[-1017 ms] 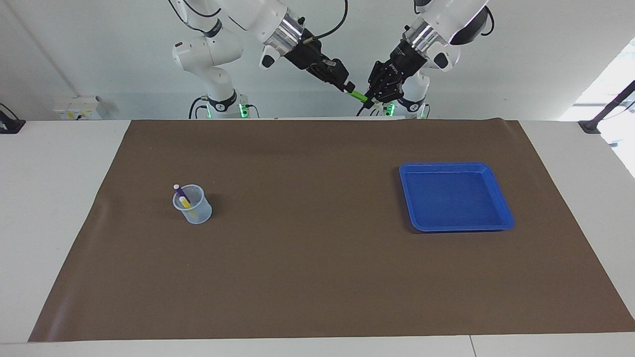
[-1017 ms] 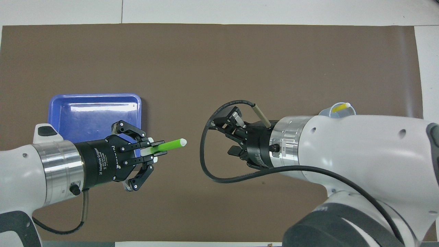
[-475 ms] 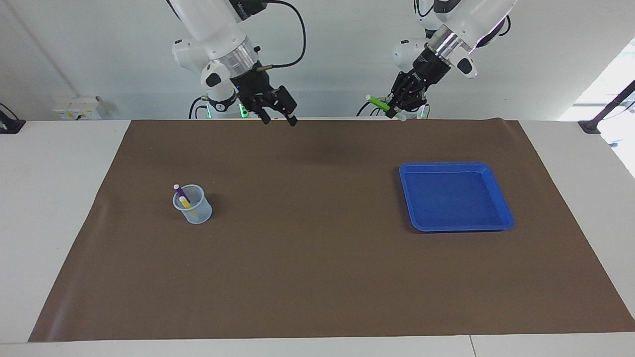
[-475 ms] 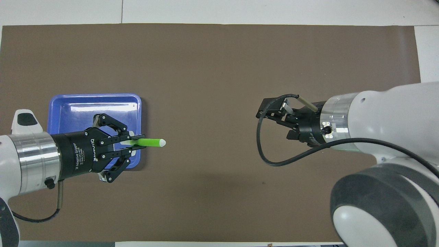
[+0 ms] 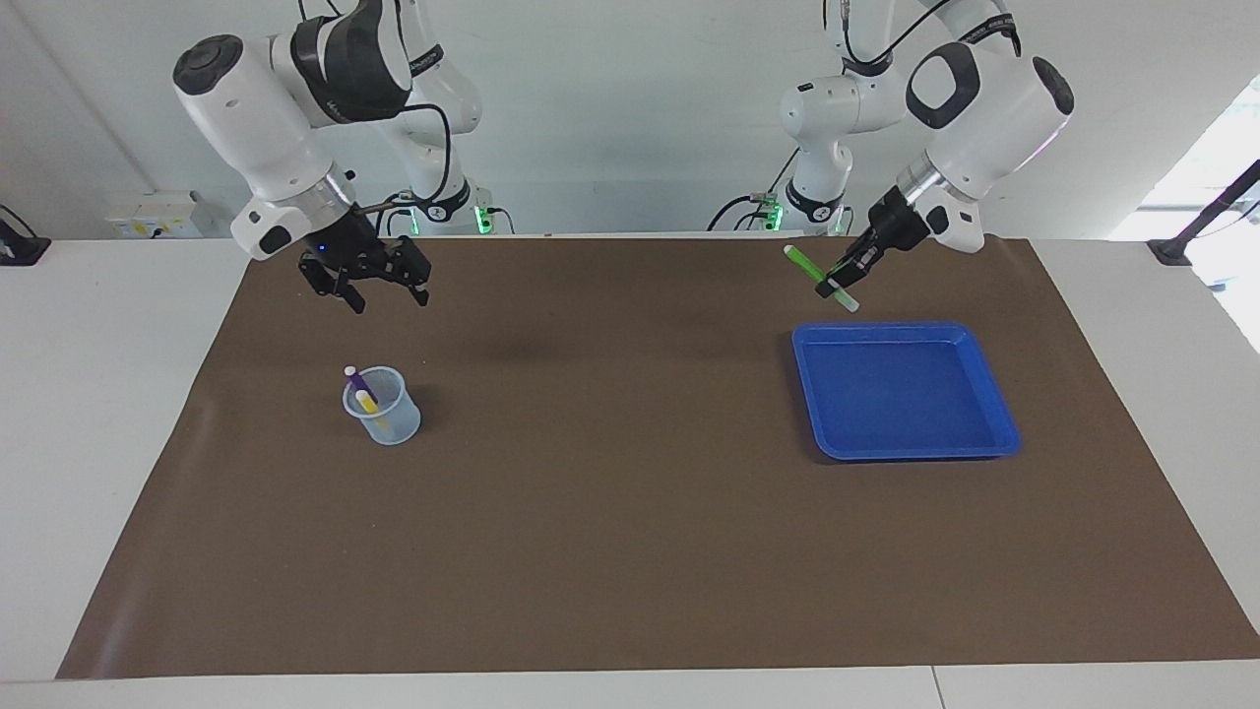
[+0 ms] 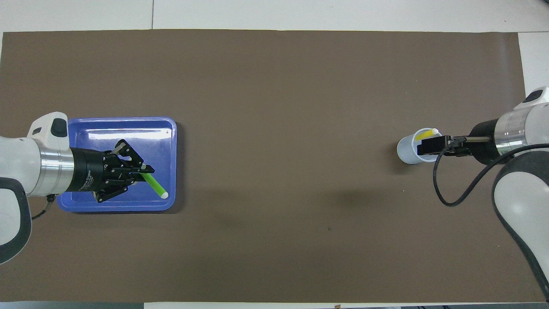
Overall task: Right arm passes pens to left for tray arrangement
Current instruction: 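Lower the green pen into the tray while the right gripper returns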
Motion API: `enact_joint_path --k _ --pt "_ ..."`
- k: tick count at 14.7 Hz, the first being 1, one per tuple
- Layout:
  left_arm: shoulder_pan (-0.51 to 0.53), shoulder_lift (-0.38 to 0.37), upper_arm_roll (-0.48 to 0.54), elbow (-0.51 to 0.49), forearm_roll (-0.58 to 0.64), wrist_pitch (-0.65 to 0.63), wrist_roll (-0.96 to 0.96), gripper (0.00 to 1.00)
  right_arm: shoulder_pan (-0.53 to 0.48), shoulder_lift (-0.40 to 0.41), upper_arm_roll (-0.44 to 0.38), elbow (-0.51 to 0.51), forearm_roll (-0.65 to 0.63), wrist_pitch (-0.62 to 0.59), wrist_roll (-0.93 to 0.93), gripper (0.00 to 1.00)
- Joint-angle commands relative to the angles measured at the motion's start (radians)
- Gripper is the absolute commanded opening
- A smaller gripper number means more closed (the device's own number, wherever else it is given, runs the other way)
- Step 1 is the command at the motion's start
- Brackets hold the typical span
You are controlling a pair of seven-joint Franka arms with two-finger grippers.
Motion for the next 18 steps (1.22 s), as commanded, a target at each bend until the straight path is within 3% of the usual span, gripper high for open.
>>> enact_joint_path --k 1,5,9,13,18 --pt "0.012 0.145 -0.003 0.079 0.143 0.001 0.17 0.0 -0.056 0.045 0.017 -0.014 -0.055 0.026 -0.138 1.0" --pt "0.012 0.313 0.0 0.193 0.362 0.004 0.395 0.0 -0.105 0.071 0.015 -0.113 -0.089 0.167 -0.316 1.0" --pt "0.0 0.413 -0.002 0.212 0.523 0.093 0.54 0.0 -0.104 0.079 0.017 -0.14 -0.14 0.209 -0.369 0.95" --pt "-0.038 0.471 -0.002 0.223 0.545 0.139 0.545 0.0 -0.104 0.076 0.02 -0.161 -0.154 0.252 -0.387 0.91" --pt "-0.04 0.485 -0.002 0.2 0.545 0.197 0.546 0.0 -0.099 0.066 0.021 -0.212 -0.154 0.33 -0.392 0.88"
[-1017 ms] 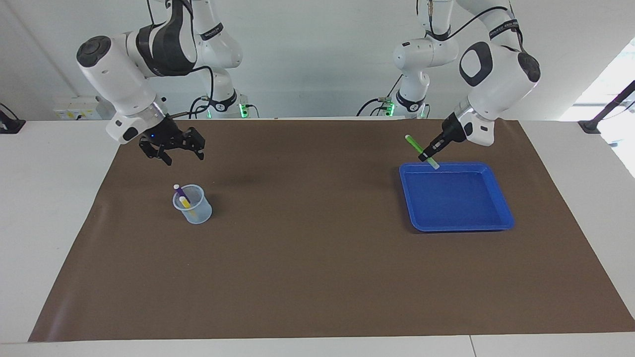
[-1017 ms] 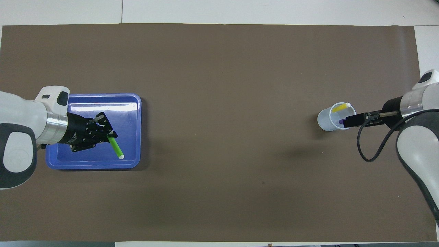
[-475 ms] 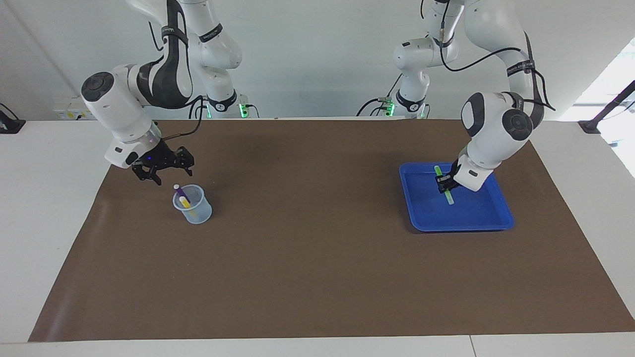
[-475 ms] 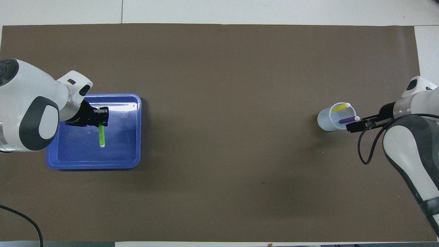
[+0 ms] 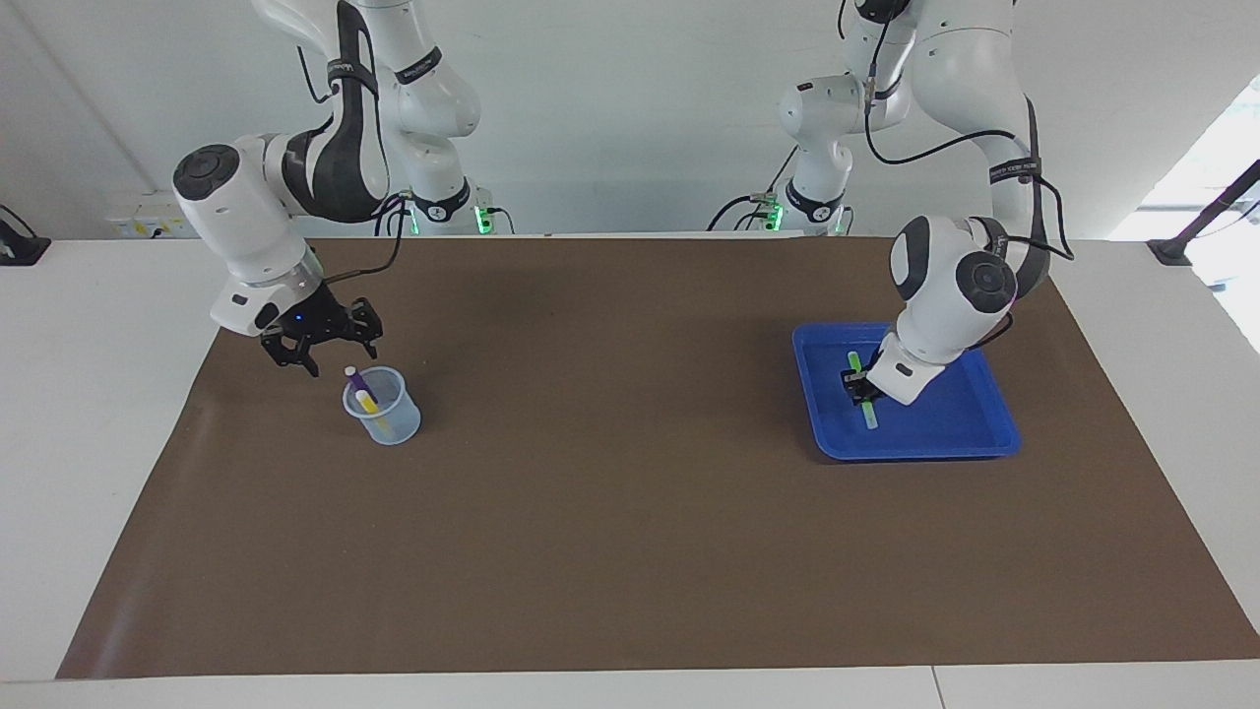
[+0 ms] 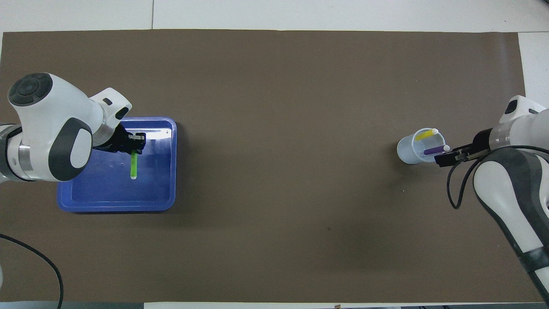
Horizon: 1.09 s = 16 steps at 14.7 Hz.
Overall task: Right arm passes pens to left for tray arrangement
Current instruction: 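Lower the green pen into the tray while the right gripper returns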
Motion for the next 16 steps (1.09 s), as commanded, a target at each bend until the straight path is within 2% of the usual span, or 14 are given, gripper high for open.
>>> enact_joint_path --k 1,5,6,7,10,12,13,14,16 --pt "-0.003 0.024 0.006 -0.014 0.031 0.056 0.014 0.0 -0.007 -0.025 0.011 -0.049 -0.014 0.062 -0.016 0.88" --pt "0.003 0.044 0.008 -0.022 0.042 0.085 0.017 0.0 -0.004 -0.028 0.011 -0.071 -0.005 0.104 -0.032 0.84" --pt "0.004 0.044 0.008 -0.022 0.042 0.085 0.017 0.0 -0.004 -0.029 0.012 -0.074 -0.003 0.107 -0.036 0.76" --pt "0.006 0.043 0.008 -0.022 0.042 0.084 0.017 0.0 -0.004 -0.029 0.012 -0.074 -0.003 0.107 -0.037 0.65" --pt "0.011 0.043 0.008 -0.022 0.042 0.084 0.017 0.0 -0.004 -0.031 0.011 -0.074 -0.003 0.098 -0.037 0.02" --pt "0.011 0.043 0.008 -0.022 0.042 0.084 0.019 0.03 -0.004 -0.029 0.011 -0.072 -0.003 0.098 -0.033 0.0" --pt "0.011 0.043 0.008 -0.022 0.042 0.087 0.019 0.9 -0.004 -0.029 0.011 -0.071 -0.003 0.098 -0.03 0.0" --pt "0.011 0.043 0.008 -0.022 0.042 0.088 0.017 1.0 -0.004 -0.029 0.011 -0.068 -0.003 0.098 -0.028 0.0" --pt "0.011 0.043 0.008 -0.022 0.042 0.088 0.017 1.0 -0.002 -0.029 0.012 -0.059 -0.003 0.096 -0.023 0.0"
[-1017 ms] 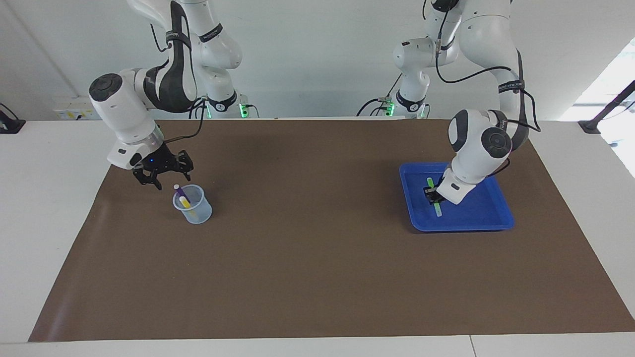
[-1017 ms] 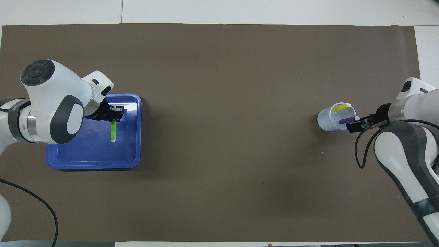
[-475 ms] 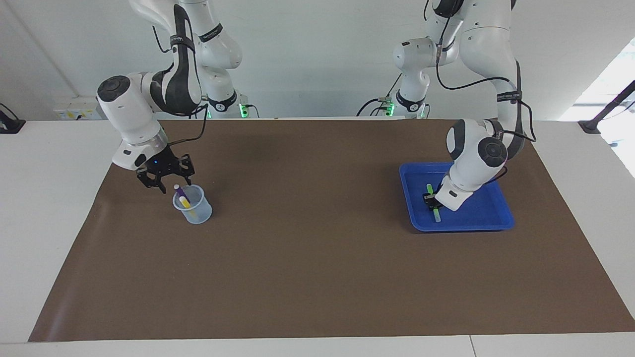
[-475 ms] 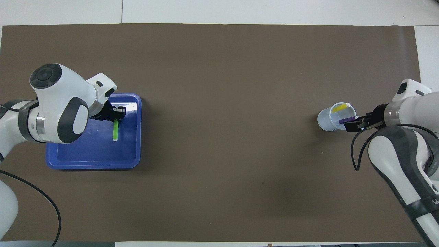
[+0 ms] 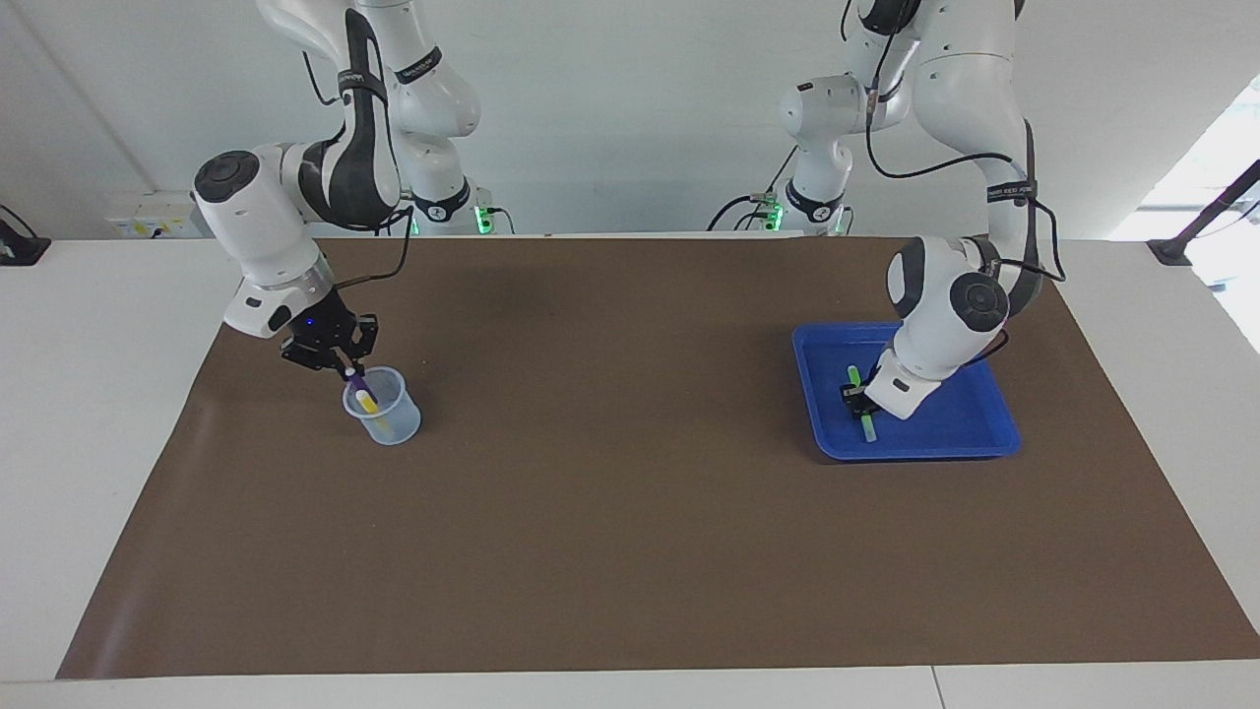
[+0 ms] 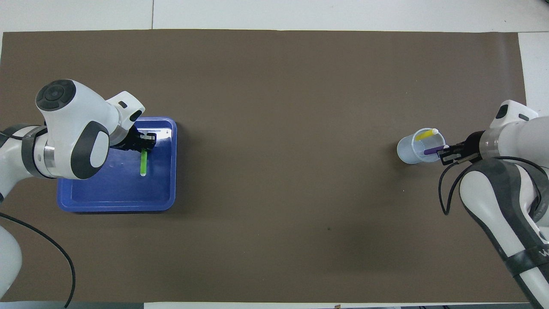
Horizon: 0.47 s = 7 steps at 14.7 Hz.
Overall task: Right arm passes pens to left for tray arrangement
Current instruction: 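Grasp the purple pen in the cup with the right gripper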
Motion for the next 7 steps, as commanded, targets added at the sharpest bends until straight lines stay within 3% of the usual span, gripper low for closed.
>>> enact_joint_path --k 1,7 --pt "0.004 -0.006 0.0 -0.009 0.02 0.018 0.007 1.0 -0.005 -0.023 0.007 0.004 -0.003 0.005 -0.005 0.0" --pt "0.008 -0.006 0.001 -0.001 0.018 0.003 0.005 1.0 -0.004 -0.135 0.017 0.102 0.001 -0.219 0.0 0.0"
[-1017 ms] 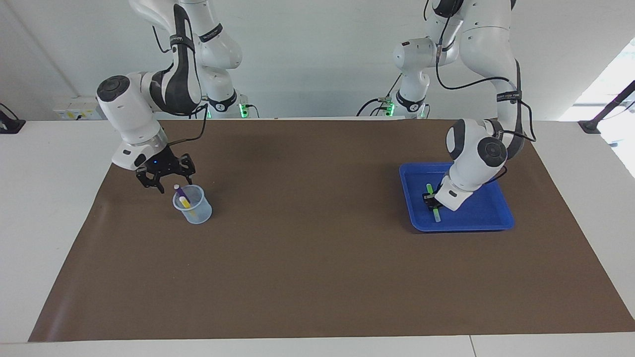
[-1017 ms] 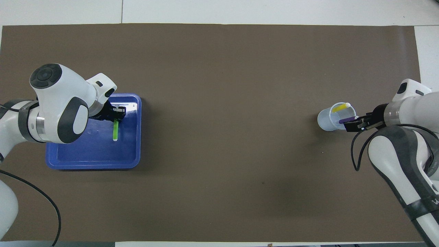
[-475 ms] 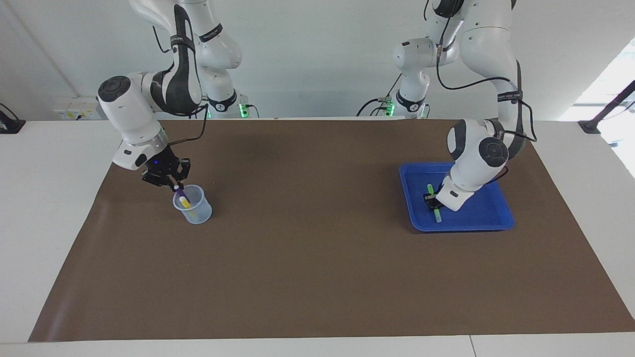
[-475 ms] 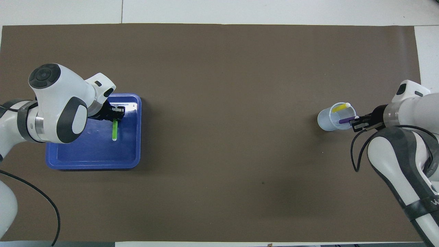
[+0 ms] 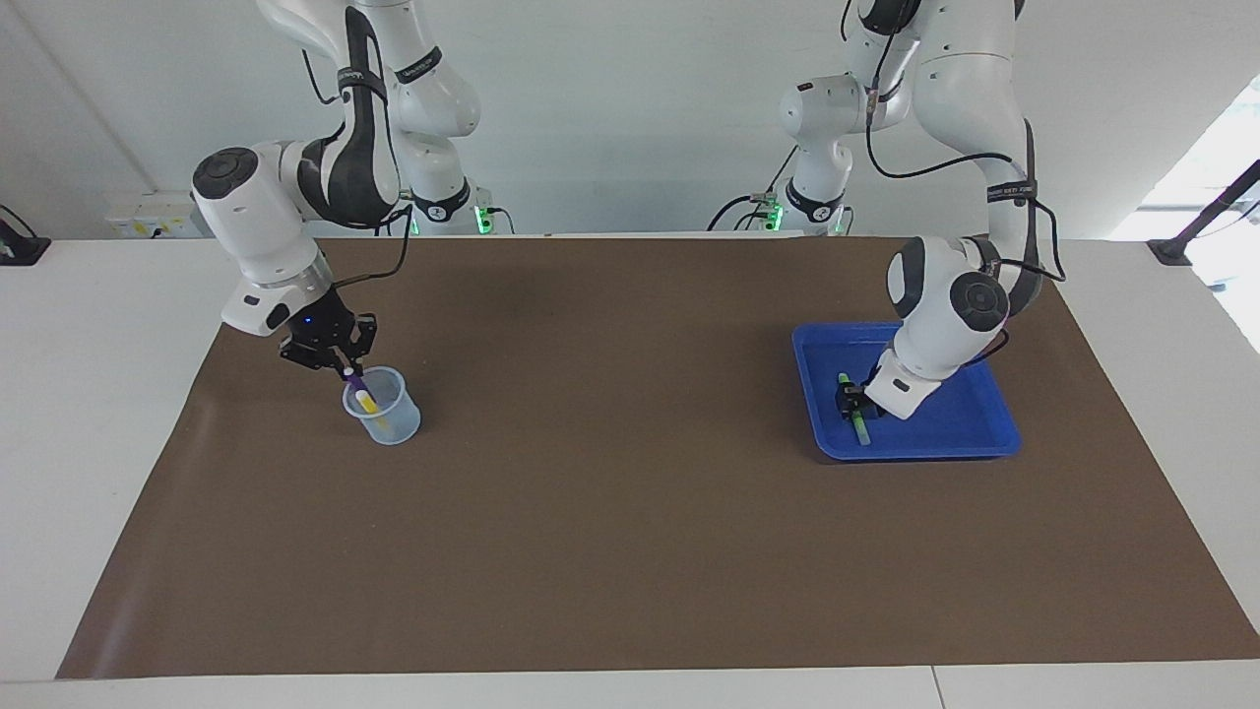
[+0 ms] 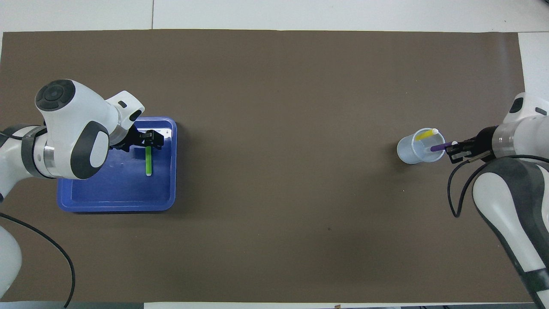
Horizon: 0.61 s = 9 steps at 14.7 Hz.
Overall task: Right arm passes pens to left for tray arrangement
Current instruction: 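Grasp the purple pen in the cup with the right gripper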
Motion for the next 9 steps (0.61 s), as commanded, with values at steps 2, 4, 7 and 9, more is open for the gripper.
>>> enact_joint_path --k 2,4,7,9 --pt "0.007 -0.02 0.003 0.018 0.017 -0.05 0.007 1.0 -0.004 -0.078 0.029 0.077 0.036 -0.151 0.004 0.0" --pt "0.014 -0.049 0.0 0.072 0.011 -0.171 0.007 1.0 -0.004 -0.081 0.04 0.131 0.05 -0.219 0.039 0.0" --pt "0.016 -0.152 0.0 0.088 -0.093 -0.3 -0.007 1.0 -0.004 -0.078 0.069 0.18 0.079 -0.248 0.078 0.0" --pt "0.019 -0.221 0.004 0.095 -0.187 -0.371 -0.047 1.0 -0.004 -0.078 0.092 0.199 0.118 -0.248 0.098 0.0"
